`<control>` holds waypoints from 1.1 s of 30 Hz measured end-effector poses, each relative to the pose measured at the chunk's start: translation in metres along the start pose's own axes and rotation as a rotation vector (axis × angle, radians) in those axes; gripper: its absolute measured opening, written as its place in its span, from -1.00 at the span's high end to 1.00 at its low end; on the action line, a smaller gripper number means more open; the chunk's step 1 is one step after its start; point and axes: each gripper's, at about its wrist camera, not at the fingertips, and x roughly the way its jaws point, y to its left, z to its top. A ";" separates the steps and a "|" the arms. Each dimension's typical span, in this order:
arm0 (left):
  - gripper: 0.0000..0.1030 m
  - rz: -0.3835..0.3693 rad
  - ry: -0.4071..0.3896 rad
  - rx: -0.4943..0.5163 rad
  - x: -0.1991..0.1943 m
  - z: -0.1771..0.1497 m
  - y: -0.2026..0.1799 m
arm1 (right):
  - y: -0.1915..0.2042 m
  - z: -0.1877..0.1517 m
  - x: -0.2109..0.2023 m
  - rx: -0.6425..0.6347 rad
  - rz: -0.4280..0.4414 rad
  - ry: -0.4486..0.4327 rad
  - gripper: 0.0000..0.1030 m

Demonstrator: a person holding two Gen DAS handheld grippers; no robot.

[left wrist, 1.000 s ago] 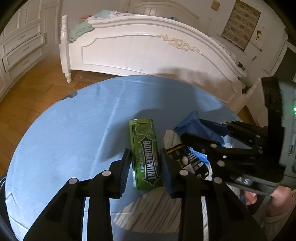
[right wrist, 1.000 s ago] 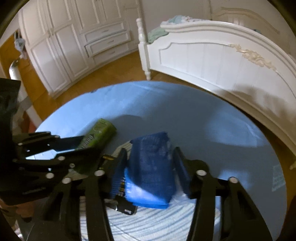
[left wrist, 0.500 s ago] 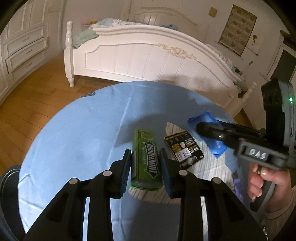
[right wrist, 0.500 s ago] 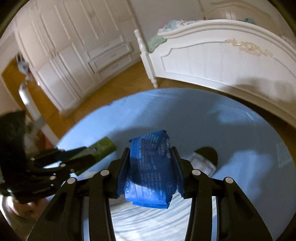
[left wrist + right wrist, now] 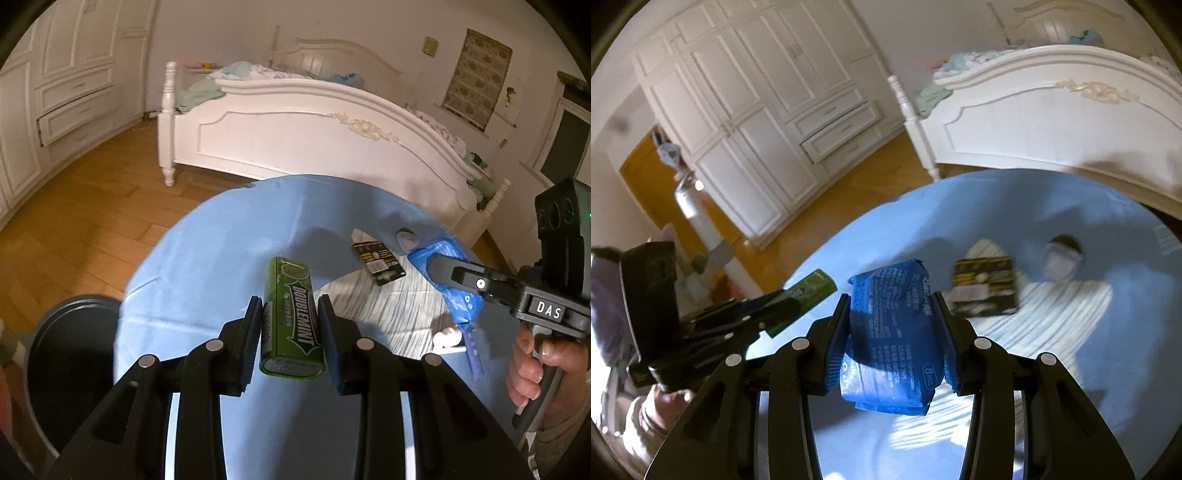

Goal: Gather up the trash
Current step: 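Carry the green gum pack and blue packet over the bin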

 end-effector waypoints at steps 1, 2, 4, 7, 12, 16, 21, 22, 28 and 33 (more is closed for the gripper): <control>0.39 0.001 -0.004 -0.010 -0.005 -0.003 0.005 | 0.007 -0.001 0.002 -0.008 0.006 0.005 0.16; 0.39 0.005 -0.009 -0.023 -0.010 -0.007 0.011 | 0.015 -0.003 0.004 -0.015 0.014 0.011 0.16; 0.39 0.017 -0.019 -0.044 -0.019 -0.012 0.022 | 0.027 -0.006 0.007 -0.027 0.027 0.021 0.16; 0.39 0.035 -0.035 -0.080 -0.033 -0.022 0.041 | 0.049 -0.010 0.018 -0.049 0.050 0.046 0.16; 0.39 0.078 -0.054 -0.139 -0.050 -0.037 0.074 | 0.080 -0.015 0.039 -0.081 0.079 0.092 0.16; 0.39 0.123 -0.062 -0.172 -0.059 -0.047 0.097 | 0.103 -0.019 0.058 -0.104 0.105 0.133 0.16; 0.39 0.180 -0.059 -0.220 -0.067 -0.062 0.125 | 0.139 -0.025 0.085 -0.139 0.136 0.184 0.16; 0.39 0.190 -0.057 -0.227 -0.069 -0.065 0.129 | 0.146 -0.025 0.091 -0.145 0.143 0.192 0.16; 0.39 0.239 -0.051 -0.260 -0.080 -0.082 0.154 | 0.185 -0.030 0.127 -0.194 0.174 0.250 0.16; 0.39 0.256 -0.041 -0.300 -0.082 -0.094 0.174 | 0.212 -0.034 0.153 -0.238 0.176 0.296 0.16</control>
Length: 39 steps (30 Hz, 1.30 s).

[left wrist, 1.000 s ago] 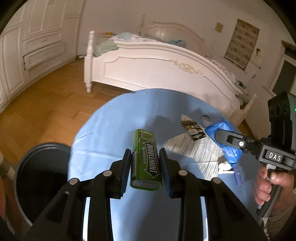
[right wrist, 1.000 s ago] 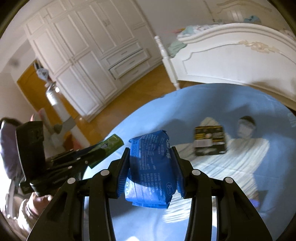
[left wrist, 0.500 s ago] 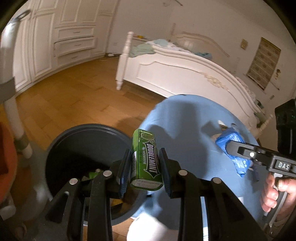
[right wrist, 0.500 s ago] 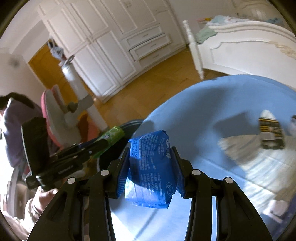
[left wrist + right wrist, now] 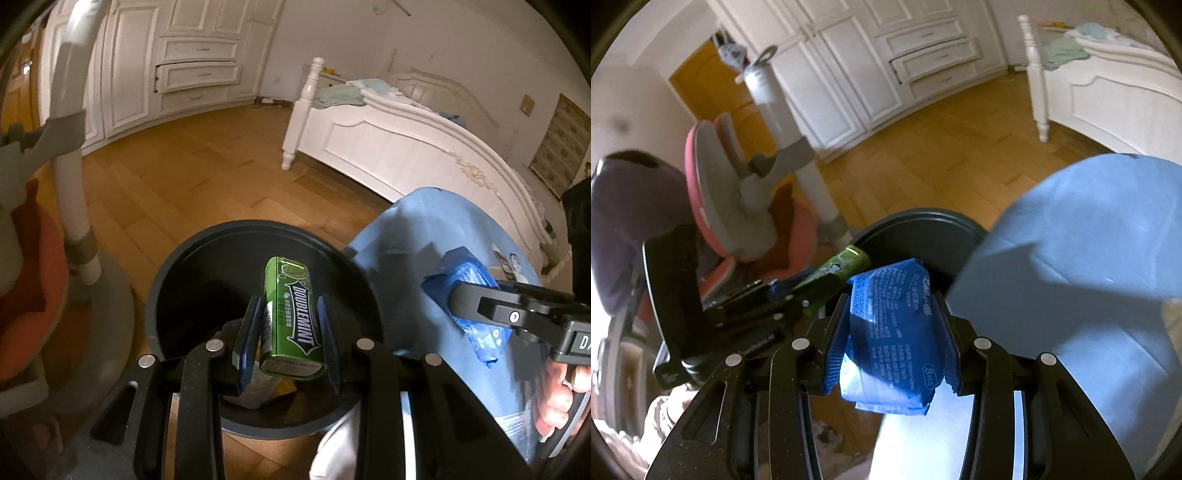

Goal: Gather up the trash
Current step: 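Carry the green gum pack and blue packet over the bin, then open both grippers to drop the gum pack and blue packet into the bin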

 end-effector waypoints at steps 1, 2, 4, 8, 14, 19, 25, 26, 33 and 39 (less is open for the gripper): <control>0.39 0.003 0.004 -0.006 0.001 -0.001 0.003 | 0.003 0.002 0.005 -0.009 -0.003 0.008 0.16; 0.39 0.008 0.010 -0.014 0.003 -0.003 0.008 | 0.008 0.005 0.012 -0.022 -0.007 0.018 0.16; 0.39 0.016 0.021 -0.019 0.008 -0.004 0.011 | 0.015 0.008 0.022 -0.036 -0.011 0.032 0.16; 0.39 0.029 0.043 -0.029 0.016 -0.009 0.020 | 0.028 0.011 0.043 -0.077 -0.037 0.070 0.16; 0.39 0.047 0.073 -0.037 0.030 -0.012 0.030 | 0.038 0.013 0.073 -0.121 -0.095 0.127 0.16; 0.39 0.052 0.092 -0.050 0.038 -0.016 0.038 | 0.040 0.014 0.094 -0.128 -0.126 0.161 0.16; 0.39 0.057 0.112 -0.068 0.045 -0.021 0.044 | 0.041 0.013 0.103 -0.142 -0.140 0.173 0.16; 0.39 0.057 0.115 -0.069 0.046 -0.021 0.044 | 0.041 0.014 0.104 -0.144 -0.146 0.174 0.16; 0.39 0.059 0.130 -0.070 0.051 -0.025 0.044 | 0.040 0.015 0.106 -0.148 -0.153 0.173 0.16; 0.38 0.060 0.134 -0.065 0.052 -0.026 0.041 | 0.037 0.014 0.103 -0.149 -0.144 0.167 0.13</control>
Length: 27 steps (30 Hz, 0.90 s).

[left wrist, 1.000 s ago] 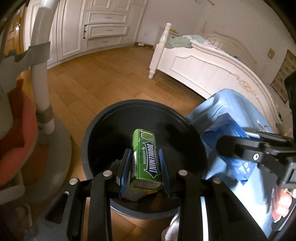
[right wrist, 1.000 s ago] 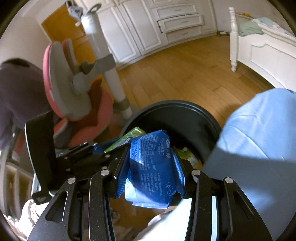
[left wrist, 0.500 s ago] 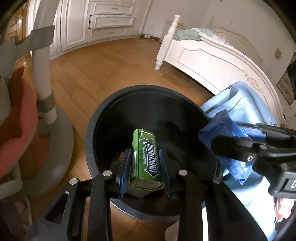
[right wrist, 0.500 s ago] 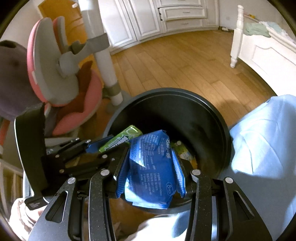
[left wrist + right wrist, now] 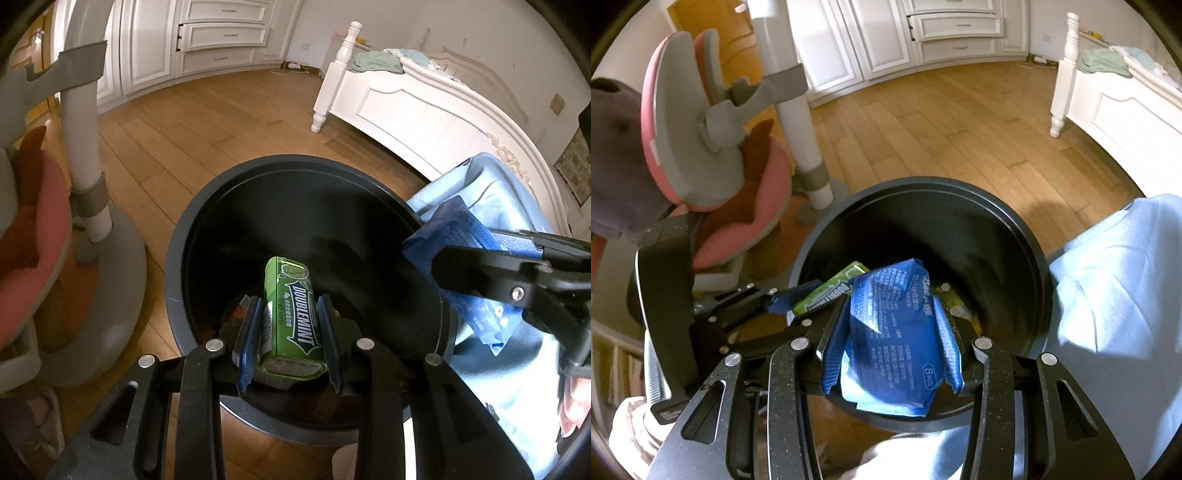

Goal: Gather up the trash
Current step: 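Open both grippers to drop the gum pack and blue packet into the bin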

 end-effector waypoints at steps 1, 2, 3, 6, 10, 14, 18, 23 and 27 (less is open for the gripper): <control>0.38 0.000 0.001 0.000 0.001 0.000 0.000 | 0.000 0.000 -0.001 -0.001 0.000 -0.001 0.13; 0.38 0.001 0.003 0.003 0.001 0.000 0.000 | 0.000 0.000 -0.001 -0.002 0.000 -0.001 0.13; 0.38 0.002 0.004 0.007 0.001 0.001 -0.001 | 0.000 0.000 0.000 -0.002 0.003 -0.004 0.11; 0.35 0.011 -0.012 0.026 -0.002 0.002 -0.003 | 0.001 0.000 -0.003 -0.004 0.016 -0.017 -0.05; 0.35 0.013 -0.022 0.038 -0.007 0.003 -0.006 | -0.001 -0.001 -0.015 0.004 0.019 -0.073 -0.33; 0.35 0.011 -0.046 0.058 -0.021 0.007 -0.015 | -0.017 -0.007 -0.036 0.072 0.052 -0.136 -0.33; -0.15 0.016 -0.109 0.115 -0.049 0.011 -0.040 | -0.050 -0.027 -0.074 0.183 0.079 -0.215 -0.33; -0.39 0.004 -0.200 0.257 -0.085 0.016 -0.096 | -0.096 -0.061 -0.124 0.313 0.078 -0.306 -0.33; -0.44 -0.037 -0.229 0.349 -0.101 0.016 -0.136 | -0.132 -0.093 -0.168 0.396 0.039 -0.384 -0.33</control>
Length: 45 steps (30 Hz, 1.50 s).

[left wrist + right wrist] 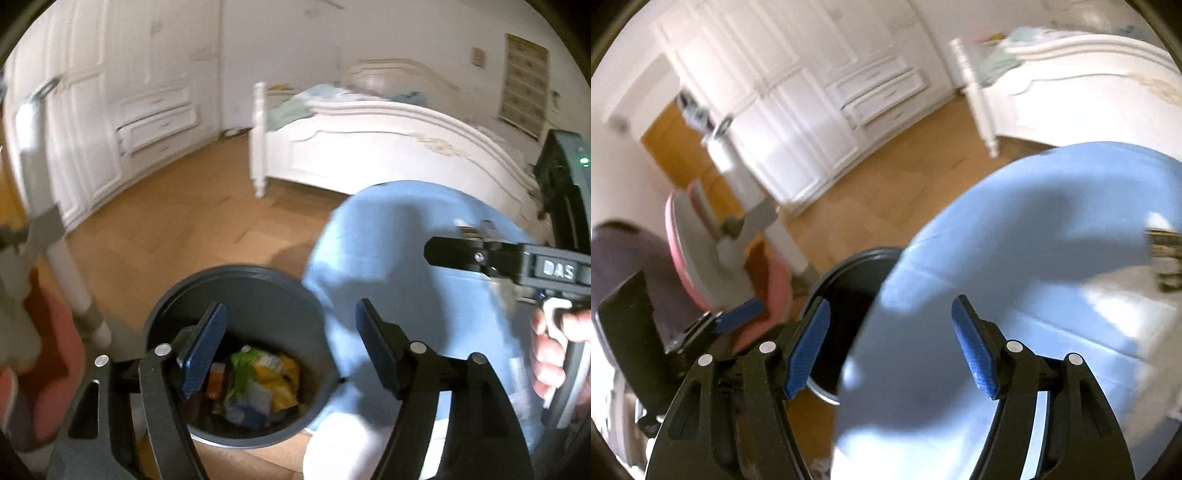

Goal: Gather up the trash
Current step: 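Open both grippers to drop the gum pack and blue packet into the bin, then move both grippers to the rug and grasp the blue probiotics stick with the right gripper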

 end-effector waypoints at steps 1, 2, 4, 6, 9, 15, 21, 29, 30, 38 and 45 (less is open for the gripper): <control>-0.46 -0.014 -0.007 0.016 -0.002 0.004 -0.009 | -0.006 -0.001 -0.008 0.009 -0.008 -0.012 -0.33; -0.46 -0.029 -0.013 0.039 -0.003 0.008 -0.022 | -0.014 -0.002 -0.016 0.020 -0.016 -0.026 -0.37; -0.46 -0.040 -0.016 0.069 -0.003 0.012 -0.036 | -0.032 -0.005 -0.037 0.050 -0.031 -0.062 -0.43; -0.46 -0.059 -0.016 0.106 -0.001 0.016 -0.055 | -0.046 -0.011 -0.055 0.075 -0.044 -0.085 -0.43; -0.46 -0.079 -0.011 0.141 0.003 0.020 -0.074 | -0.069 -0.021 -0.077 0.109 -0.063 -0.106 -0.43; -0.46 -0.108 0.014 0.193 0.015 0.023 -0.114 | -0.114 -0.042 -0.116 0.178 -0.108 -0.148 -0.51; -0.72 -0.166 0.064 0.207 0.035 0.024 -0.148 | -0.158 -0.065 -0.149 0.242 -0.188 -0.169 -0.56; -0.72 -0.248 0.150 0.206 0.074 0.038 -0.192 | -0.192 -0.095 -0.157 0.209 -0.293 -0.068 -0.56; -0.72 -0.255 0.158 0.206 0.080 0.040 -0.197 | -0.192 -0.098 -0.156 0.197 -0.299 -0.053 -0.56; -0.72 -0.240 0.201 0.233 0.133 0.060 -0.228 | -0.177 -0.099 -0.137 0.065 -0.337 0.016 -0.40; -0.72 -0.214 0.227 0.271 0.166 0.065 -0.245 | -0.173 -0.102 -0.127 -0.034 -0.443 0.069 0.44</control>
